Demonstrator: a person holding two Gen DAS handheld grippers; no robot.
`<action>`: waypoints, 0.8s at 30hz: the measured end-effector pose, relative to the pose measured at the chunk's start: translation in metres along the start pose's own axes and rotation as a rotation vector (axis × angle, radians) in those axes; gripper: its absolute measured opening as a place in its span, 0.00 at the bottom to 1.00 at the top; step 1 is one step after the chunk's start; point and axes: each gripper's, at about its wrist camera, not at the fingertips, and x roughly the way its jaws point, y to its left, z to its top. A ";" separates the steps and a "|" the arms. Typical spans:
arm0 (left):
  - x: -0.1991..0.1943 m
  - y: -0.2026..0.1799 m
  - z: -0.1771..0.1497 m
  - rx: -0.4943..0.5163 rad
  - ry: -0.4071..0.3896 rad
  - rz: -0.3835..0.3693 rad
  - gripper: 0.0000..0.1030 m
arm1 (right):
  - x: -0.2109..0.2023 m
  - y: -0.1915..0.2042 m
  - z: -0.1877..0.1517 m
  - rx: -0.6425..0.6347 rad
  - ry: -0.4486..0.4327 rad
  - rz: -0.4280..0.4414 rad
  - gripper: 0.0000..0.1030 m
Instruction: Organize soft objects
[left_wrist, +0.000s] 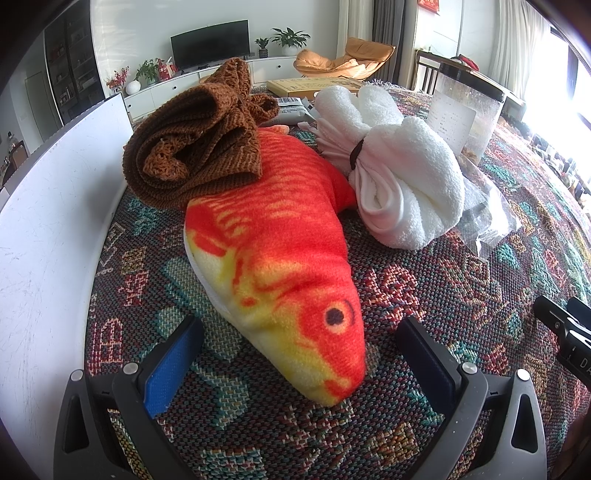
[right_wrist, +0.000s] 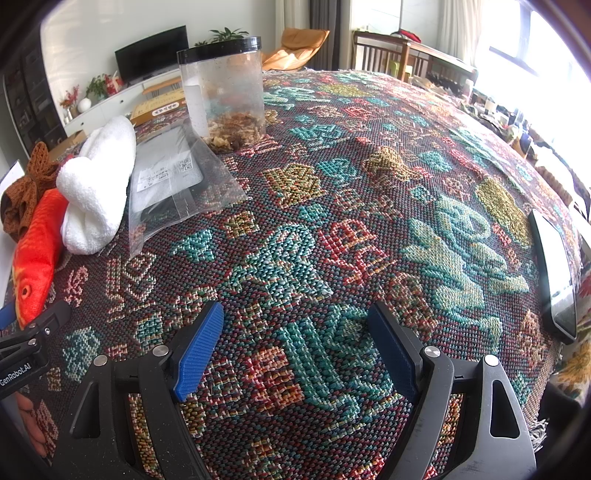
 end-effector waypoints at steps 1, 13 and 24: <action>0.001 -0.004 -0.001 0.000 0.001 0.000 1.00 | 0.000 0.000 0.000 0.000 0.000 0.000 0.81; -0.056 0.011 -0.029 -0.084 -0.001 -0.099 1.00 | 0.000 0.000 0.000 0.000 0.000 0.000 0.81; -0.077 0.026 0.067 -0.068 -0.113 0.032 1.00 | 0.001 0.000 0.000 0.000 -0.001 0.000 0.82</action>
